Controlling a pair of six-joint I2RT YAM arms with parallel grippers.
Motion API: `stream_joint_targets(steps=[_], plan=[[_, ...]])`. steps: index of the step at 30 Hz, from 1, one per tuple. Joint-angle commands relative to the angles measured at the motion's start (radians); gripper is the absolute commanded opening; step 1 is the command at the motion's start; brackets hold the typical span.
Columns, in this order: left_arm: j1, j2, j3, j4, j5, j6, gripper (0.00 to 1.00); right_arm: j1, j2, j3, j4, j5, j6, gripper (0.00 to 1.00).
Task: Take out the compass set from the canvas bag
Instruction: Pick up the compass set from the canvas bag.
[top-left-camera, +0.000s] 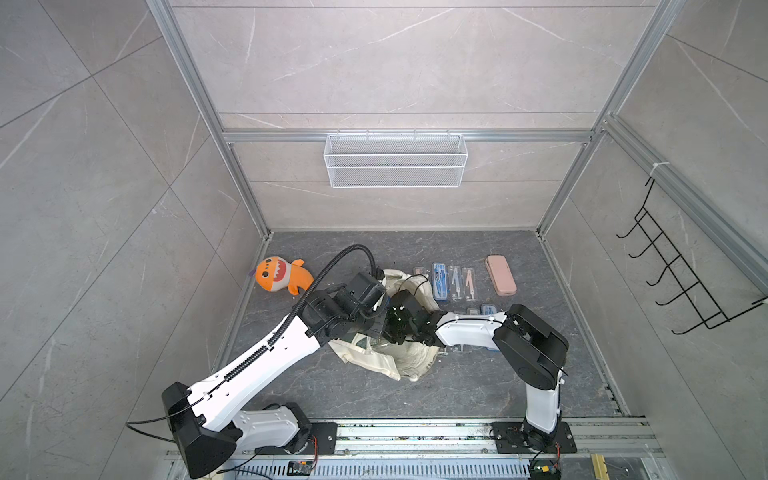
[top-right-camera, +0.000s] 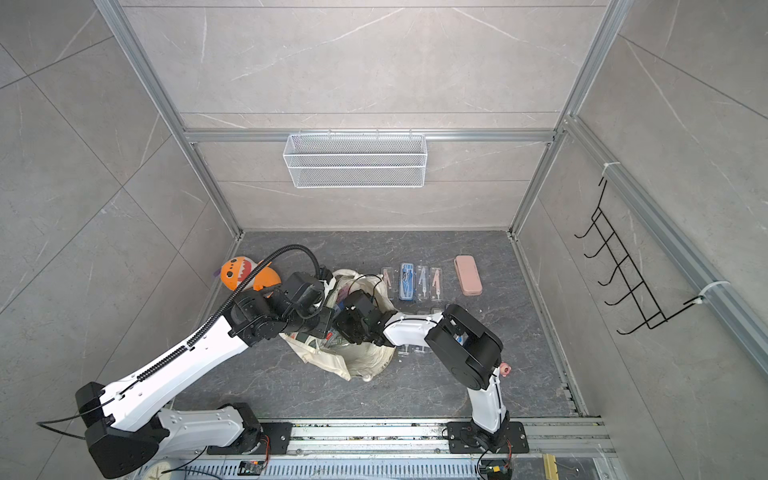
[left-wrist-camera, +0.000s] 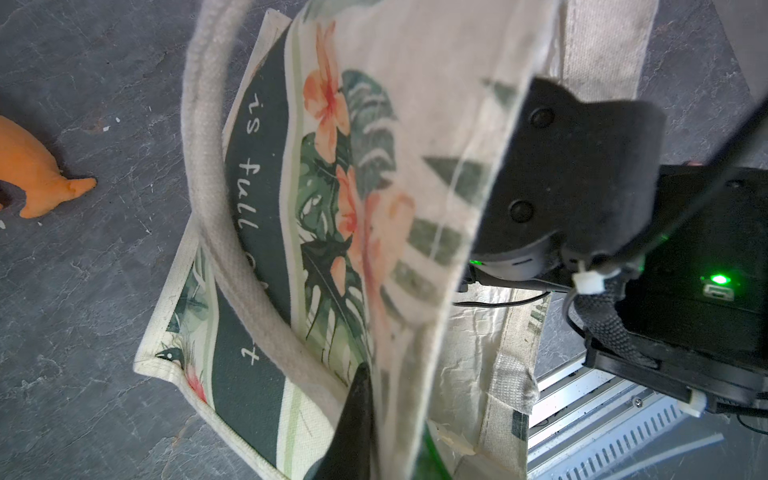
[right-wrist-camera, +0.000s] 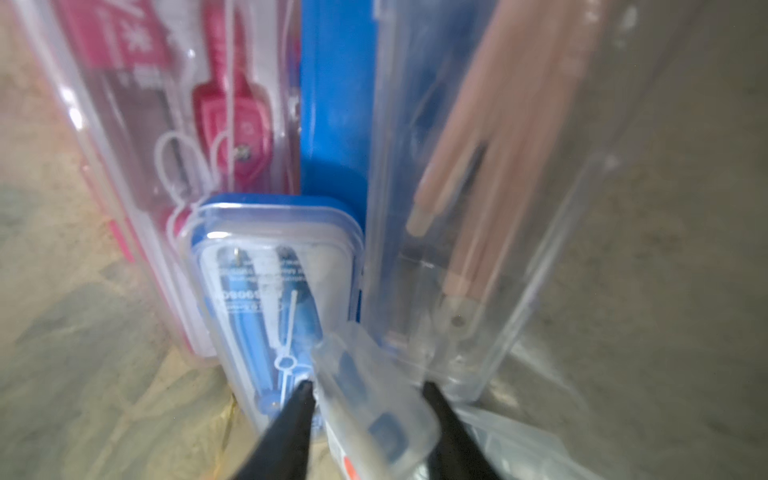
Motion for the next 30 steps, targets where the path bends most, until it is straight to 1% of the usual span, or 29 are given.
stream_joint_targets(steps=[1, 4, 10, 16, 21, 26, 27, 30], plan=[[-0.001, -0.020, -0.002, 0.031, 0.006, -0.013, 0.00, -0.005, 0.004, 0.021, 0.030, -0.009, -0.014, 0.34], [0.001, -0.020, -0.006, 0.024, -0.009, -0.019, 0.00, -0.004, -0.017, 0.035, 0.004, -0.012, -0.037, 0.27], [0.046, -0.019, -0.019, 0.030, -0.006, -0.039, 0.00, -0.003, -0.097, 0.045, -0.106, -0.001, -0.097, 0.20], [0.107, -0.009, -0.048, 0.078, 0.026, -0.050, 0.00, 0.003, -0.205, 0.034, -0.220, 0.016, -0.162, 0.20], [0.133, 0.001, -0.066, 0.122, 0.032, -0.049, 0.00, 0.005, -0.300, 0.055, -0.378, 0.068, -0.239, 0.19], [0.148, -0.001, -0.085, 0.176, 0.035, -0.051, 0.00, 0.005, -0.377, 0.114, -0.547, 0.160, -0.326, 0.19], [0.148, -0.001, -0.085, 0.181, 0.033, -0.052, 0.00, 0.004, -0.387, 0.127, -0.567, 0.172, -0.363, 0.19], [0.151, 0.002, -0.082, 0.188, 0.024, -0.051, 0.00, -0.002, -0.405, 0.183, -0.637, 0.199, -0.413, 0.19]])
